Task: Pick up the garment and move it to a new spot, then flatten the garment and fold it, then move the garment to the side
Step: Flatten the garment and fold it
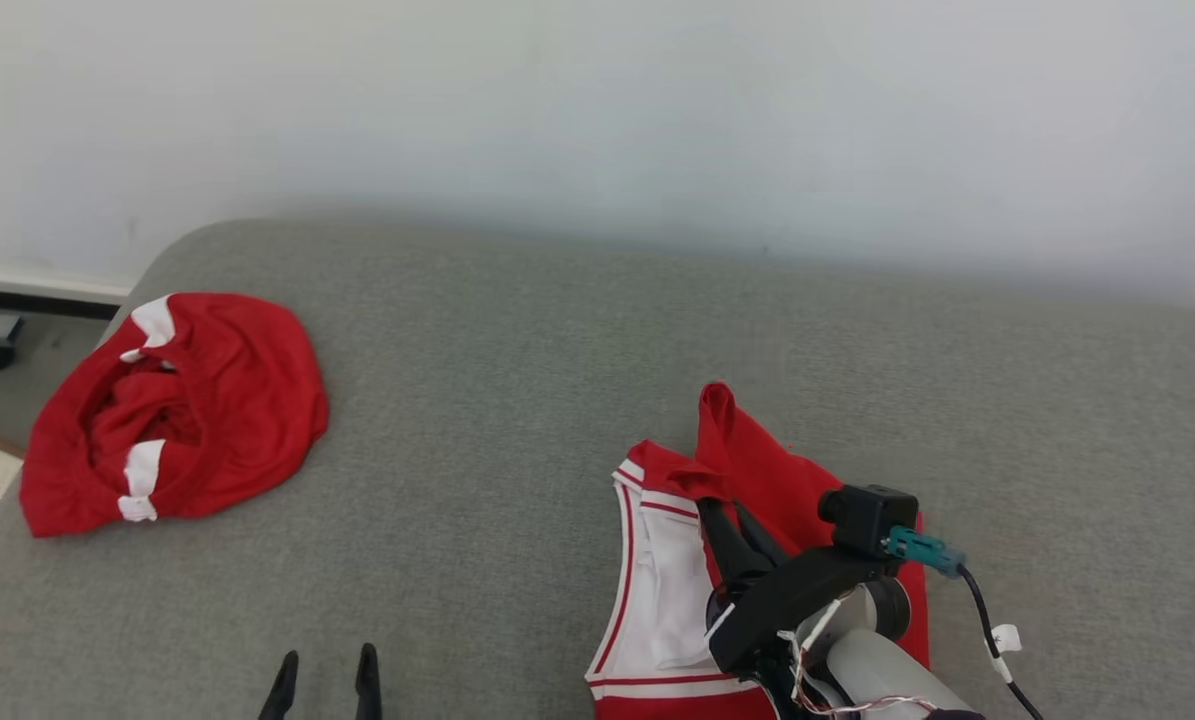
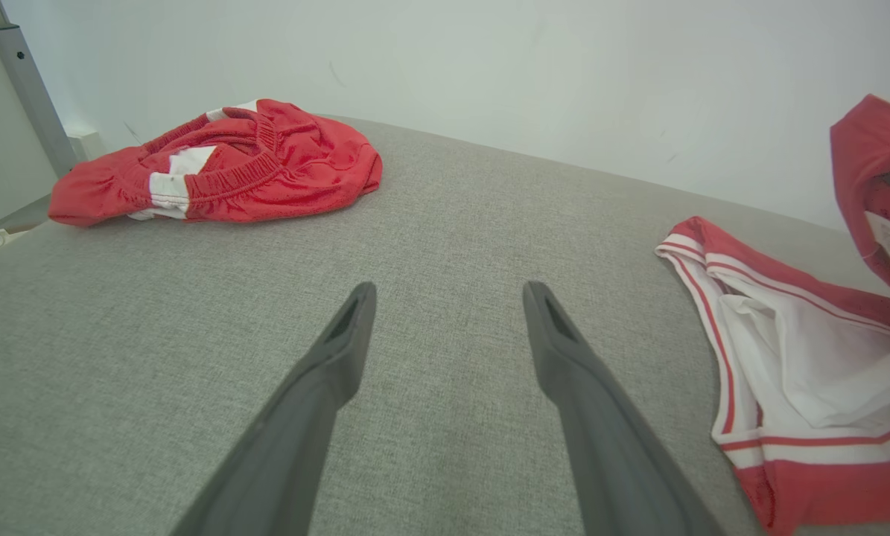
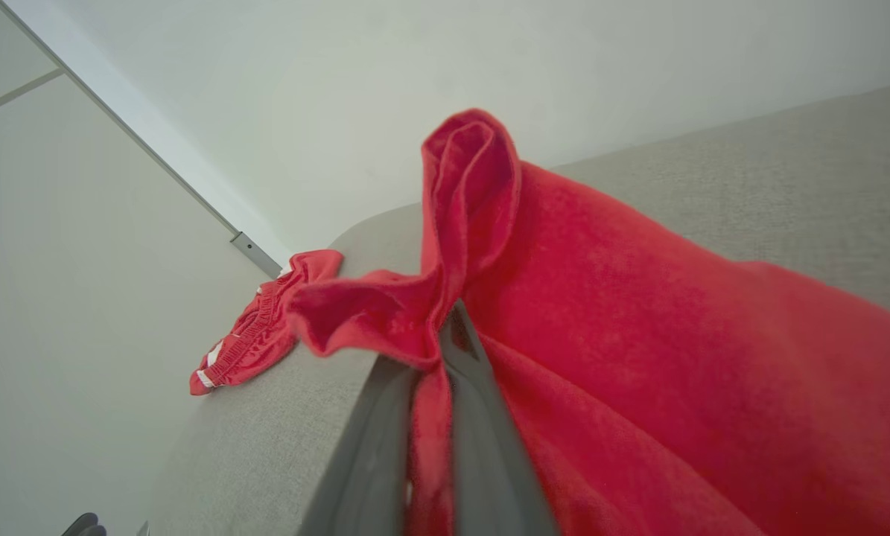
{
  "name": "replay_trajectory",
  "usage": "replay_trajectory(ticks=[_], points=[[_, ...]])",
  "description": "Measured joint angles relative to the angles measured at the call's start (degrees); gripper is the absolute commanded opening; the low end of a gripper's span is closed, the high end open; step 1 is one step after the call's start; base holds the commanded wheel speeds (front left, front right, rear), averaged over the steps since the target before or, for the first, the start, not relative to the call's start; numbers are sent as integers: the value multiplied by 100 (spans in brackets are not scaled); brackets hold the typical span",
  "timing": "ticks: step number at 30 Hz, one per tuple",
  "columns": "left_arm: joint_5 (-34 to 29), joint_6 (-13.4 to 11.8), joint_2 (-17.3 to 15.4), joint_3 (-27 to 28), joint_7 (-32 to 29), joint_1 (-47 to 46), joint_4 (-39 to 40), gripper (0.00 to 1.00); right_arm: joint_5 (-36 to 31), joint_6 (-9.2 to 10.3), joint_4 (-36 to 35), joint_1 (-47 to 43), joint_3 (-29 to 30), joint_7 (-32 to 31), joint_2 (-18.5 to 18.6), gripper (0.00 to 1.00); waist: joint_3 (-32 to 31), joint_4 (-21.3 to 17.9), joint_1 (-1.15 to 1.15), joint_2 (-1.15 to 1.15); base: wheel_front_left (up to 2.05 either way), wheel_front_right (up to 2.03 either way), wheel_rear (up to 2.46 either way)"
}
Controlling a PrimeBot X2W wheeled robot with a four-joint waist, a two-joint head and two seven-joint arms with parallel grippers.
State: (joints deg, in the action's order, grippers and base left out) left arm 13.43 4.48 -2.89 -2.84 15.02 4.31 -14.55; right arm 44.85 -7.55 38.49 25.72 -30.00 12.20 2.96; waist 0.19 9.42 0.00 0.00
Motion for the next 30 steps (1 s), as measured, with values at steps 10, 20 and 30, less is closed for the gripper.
replay_trajectory(ticks=[10, 20, 30], points=[[73, -43, 1, -305, 0, -211, -149, 100, 735, 0, 1013, 398, -840, 227, -3, 0, 150, 414, 0, 0, 0, 0, 0], [111, -68, 0, -110, 0, -199, -193, 100, 515, 0, 339, 672, -800, 292, 26, 100, 118, 215, 0, 0, 0, 0, 0], [120, -90, 0, 125, 0, -78, -54, 100, -1112, 0, -1367, -629, 1315, 294, 737, 100, 100, -61, 0, 0, 0, 0, 0]])
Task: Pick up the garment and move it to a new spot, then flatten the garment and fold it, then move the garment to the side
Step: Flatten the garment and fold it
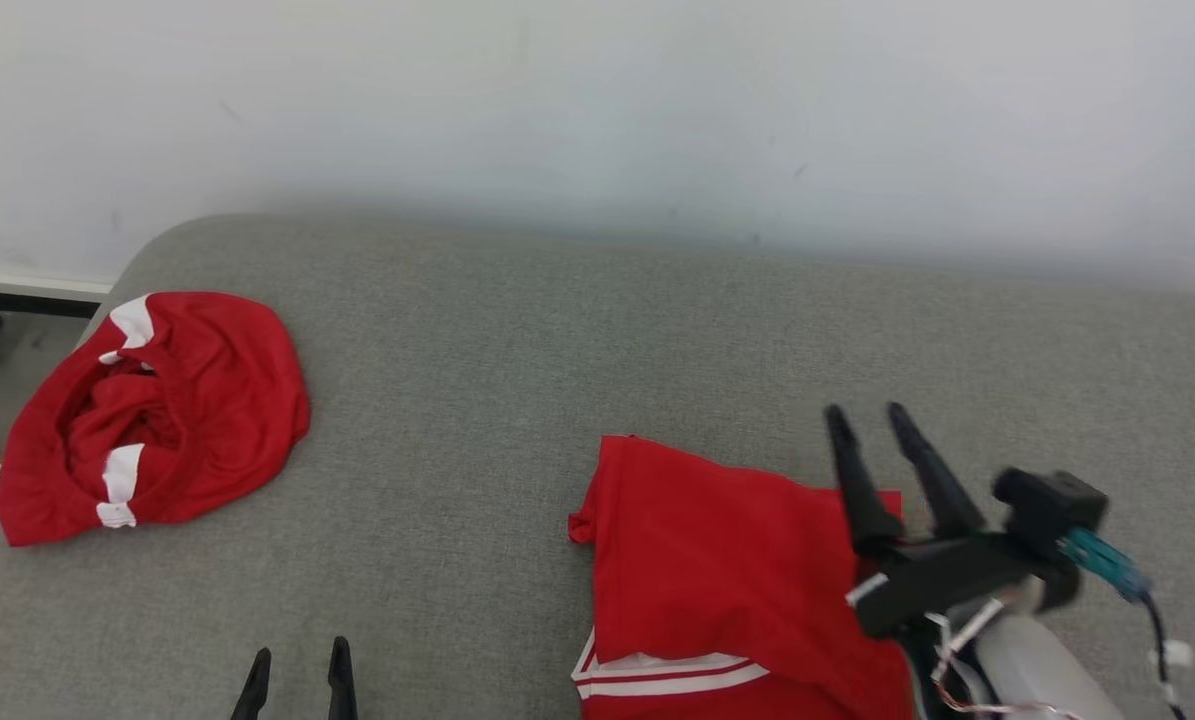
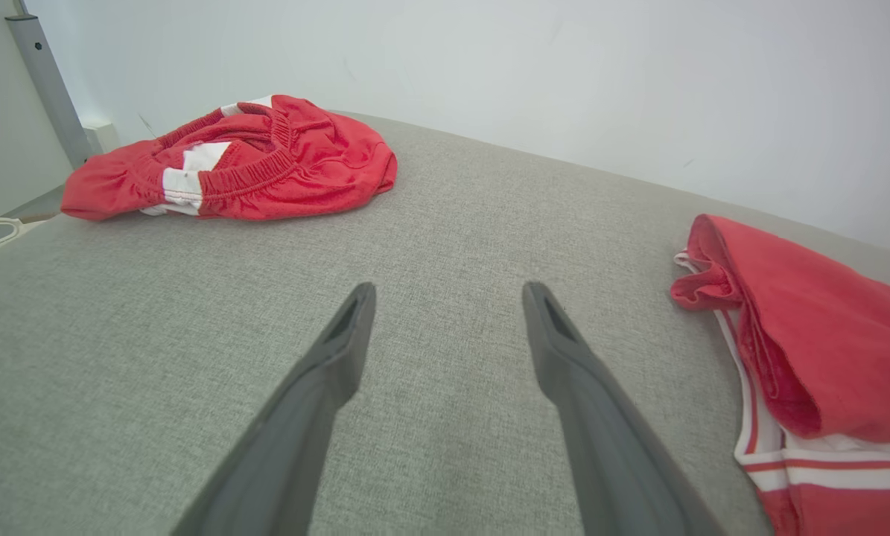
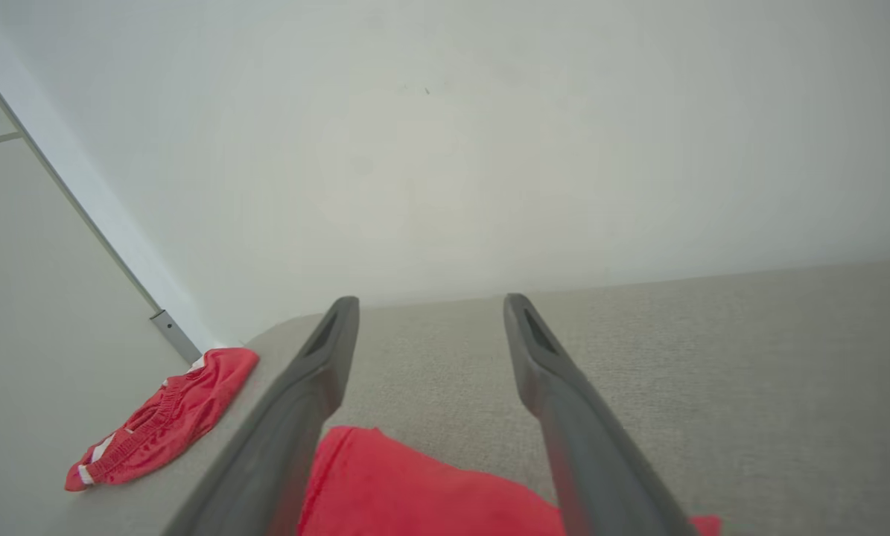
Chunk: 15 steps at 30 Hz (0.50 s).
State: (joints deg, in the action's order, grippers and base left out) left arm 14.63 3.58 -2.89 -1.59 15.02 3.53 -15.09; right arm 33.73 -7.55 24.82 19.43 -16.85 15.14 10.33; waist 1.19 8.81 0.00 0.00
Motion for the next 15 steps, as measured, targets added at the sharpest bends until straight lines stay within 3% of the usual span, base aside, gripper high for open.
replay_trajectory(ticks=[3, 4, 5, 7, 15], points=[[-1, 1, 2, 37, 0, 7, 49, 100, -332, 0, -174, -510, 526, -1, 45, 100, 9, -77, 0, 0, 0, 0, 0], [-1, 1, 1, 53, 0, 17, 56, 100, -469, 0, -211, -659, 662, -1, 54, 82, 12, -98, 0, 0, 0, 0, 0], [-1, 1, 1, 53, 0, 17, 56, 100, -469, 0, -211, -659, 662, -1, 54, 49, 12, -98, 0, 0, 0, 0, 0], [-2, 1, 1, 77, 0, 57, 70, 100, -708, 0, -300, -871, 842, -1, 53, 0, 21, -137, 0, 0, 0, 0, 0], [-25, 2, 1, 192, 0, 102, 120, 100, -1144, 0, -511, -1375, 1306, -1, -232, 0, 51, -244, 0, 0, 0, 0, 0]])
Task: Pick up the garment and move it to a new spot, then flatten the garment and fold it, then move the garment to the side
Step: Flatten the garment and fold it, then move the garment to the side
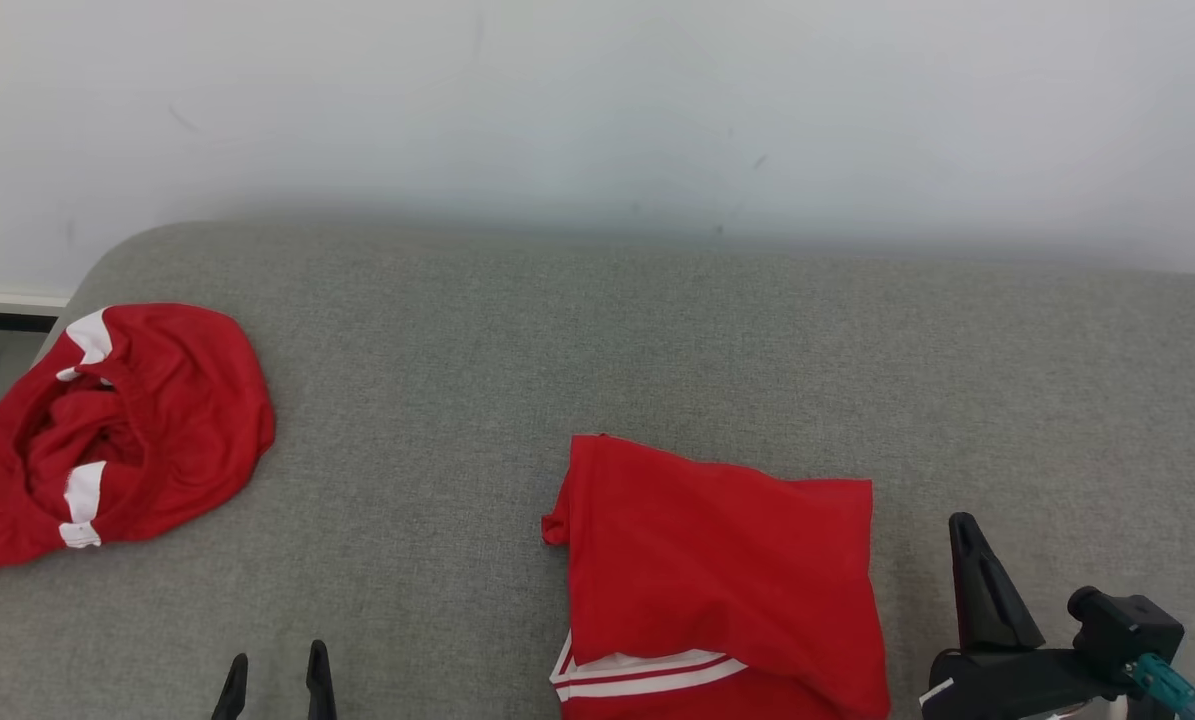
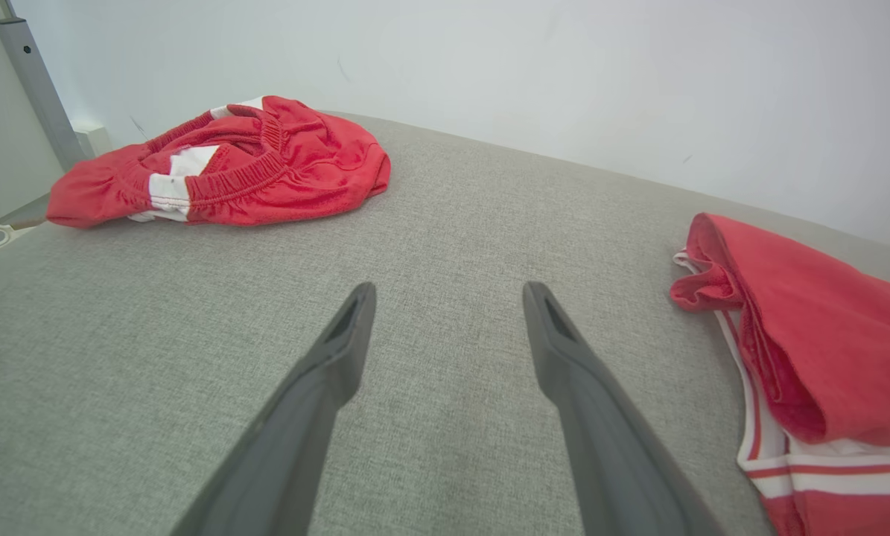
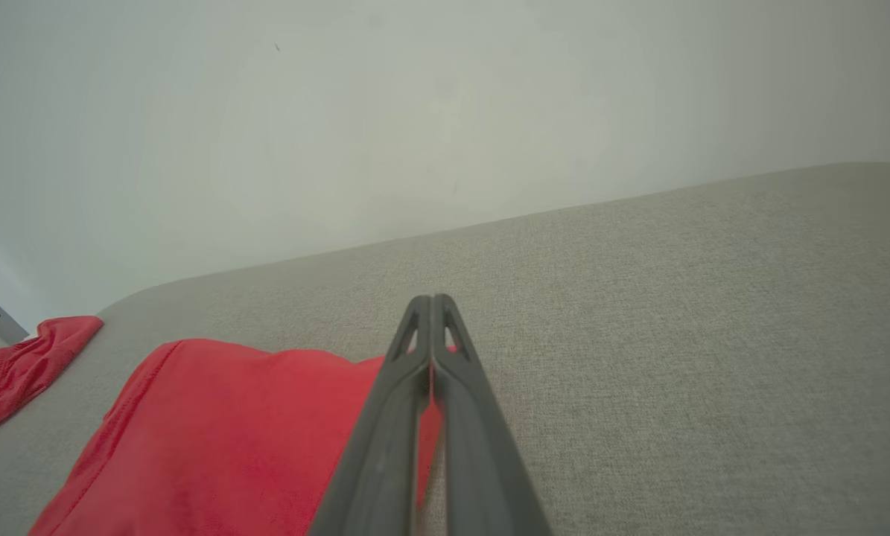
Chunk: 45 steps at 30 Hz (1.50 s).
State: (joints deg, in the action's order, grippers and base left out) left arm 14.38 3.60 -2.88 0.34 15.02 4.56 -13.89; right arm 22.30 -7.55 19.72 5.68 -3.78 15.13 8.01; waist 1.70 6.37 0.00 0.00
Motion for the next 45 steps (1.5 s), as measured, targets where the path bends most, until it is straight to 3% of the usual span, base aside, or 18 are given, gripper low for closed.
replay_trajectory(ticks=[1, 2, 3, 4, 19, 45], points=[[0, 0, -1, 9, 0, 1, 8, 100, -27, 0, -19, -32, 53, 0, -35, 0, -3, -12, 0, 0, 0, 0, 0], [-1, 0, -1, 12, 0, 1, 18, 100, -52, 0, -51, -65, 111, 0, -64, 23, -5, -25, 0, 0, 0, 0, 0], [-1, -1, -1, 14, 0, 1, 23, 100, -91, 0, -89, -104, 154, 0, -85, 69, -7, -38, 0, 0, 0, 0, 0], [-2, -1, -1, 13, 0, 2, 27, 100, -125, 0, -119, -132, 181, 0, -103, 100, -9, -50, 0, 0, 0, 0, 0], [-270, -5, -1, 34, 0, 156, 302, 100, -167, 0, -800, -1160, 736, 1, -403, 100, -147, -196, 0, 0, 0, 0, 0], [-698, -98, 0, -66, 0, 382, 522, 100, -569, 0, -1155, -1653, 426, 0, -510, 100, -294, -488, 0, 0, 0, 0, 0]])
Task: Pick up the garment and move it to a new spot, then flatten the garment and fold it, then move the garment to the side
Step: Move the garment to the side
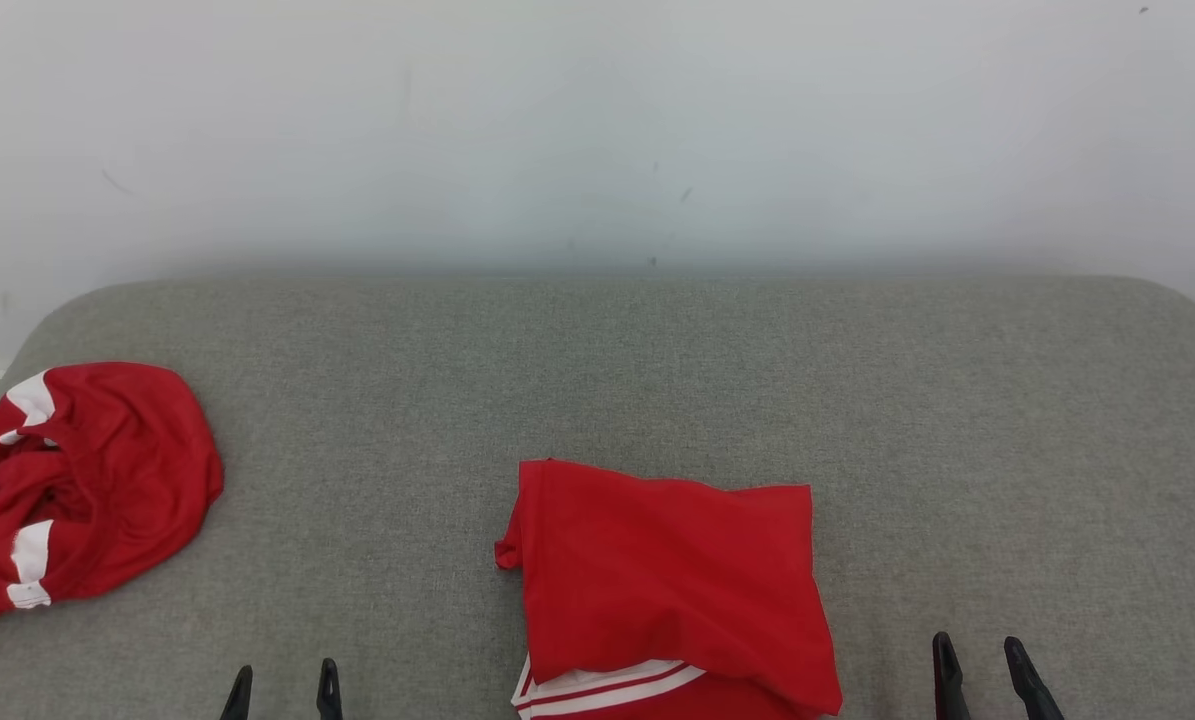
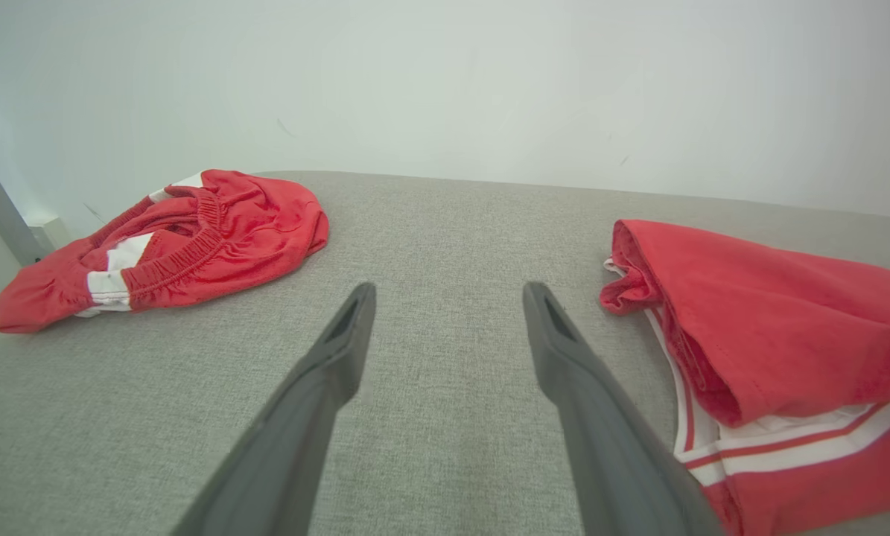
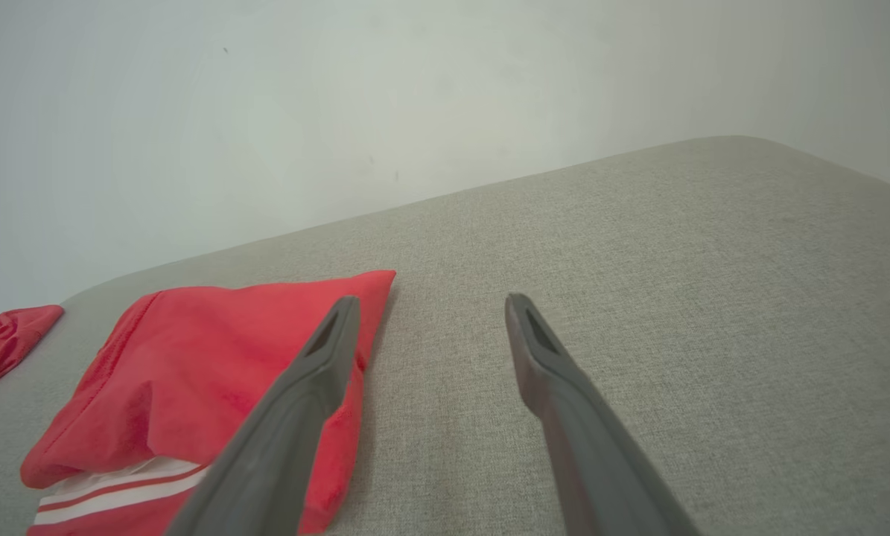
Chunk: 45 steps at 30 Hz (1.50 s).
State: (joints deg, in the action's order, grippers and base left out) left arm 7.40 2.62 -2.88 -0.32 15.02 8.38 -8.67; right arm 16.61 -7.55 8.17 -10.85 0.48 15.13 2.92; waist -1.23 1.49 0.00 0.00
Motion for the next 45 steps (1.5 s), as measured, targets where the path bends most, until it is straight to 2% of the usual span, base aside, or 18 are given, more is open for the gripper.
replay_trajectory(ticks=[45], points=[[-2, -10, -1, 105, 0, 11, 11, 100, -22, 0, 59, 126, -167, 0, -1, 100, 47, 31, 0, 0, 0, 0, 0]])
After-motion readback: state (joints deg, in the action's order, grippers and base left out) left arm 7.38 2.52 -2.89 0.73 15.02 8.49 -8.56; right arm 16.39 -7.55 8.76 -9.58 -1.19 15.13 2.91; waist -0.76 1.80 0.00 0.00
